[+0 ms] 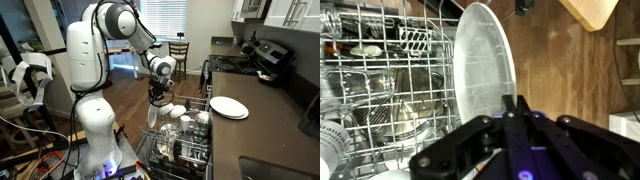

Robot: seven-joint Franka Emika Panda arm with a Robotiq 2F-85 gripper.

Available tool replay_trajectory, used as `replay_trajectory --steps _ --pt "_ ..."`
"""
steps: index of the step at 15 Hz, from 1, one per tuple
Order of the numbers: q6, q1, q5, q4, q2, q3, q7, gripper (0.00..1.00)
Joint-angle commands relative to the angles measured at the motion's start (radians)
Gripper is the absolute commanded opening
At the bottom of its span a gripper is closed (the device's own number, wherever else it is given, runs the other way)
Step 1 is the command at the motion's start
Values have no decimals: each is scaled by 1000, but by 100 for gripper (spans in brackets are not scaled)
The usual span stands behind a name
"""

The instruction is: Remove the white plate from the dishwasher and put it on top of the white plate on the counter

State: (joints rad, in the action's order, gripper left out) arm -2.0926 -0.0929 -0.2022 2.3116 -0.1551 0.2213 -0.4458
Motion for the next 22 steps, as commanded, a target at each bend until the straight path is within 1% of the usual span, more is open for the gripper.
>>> replay_trajectory --steps 1,8,12,14,15,16,20,21,22 --pt "-15 -28 87 38 66 -22 89 3" --pt "-51 -54 229 37 66 -29 196 3" --pt "-85 -82 331 42 67 -26 293 3" --pt "-113 -89 323 51 68 -18 278 3" --pt "-84 -82 302 18 30 -26 256 3" --pt "-87 -86 302 20 28 -24 256 5" --pt "-87 -84 303 20 19 -28 256 5" --pt "-87 -84 303 20 18 -28 256 1" --pt "-81 -88 311 18 20 -27 271 1"
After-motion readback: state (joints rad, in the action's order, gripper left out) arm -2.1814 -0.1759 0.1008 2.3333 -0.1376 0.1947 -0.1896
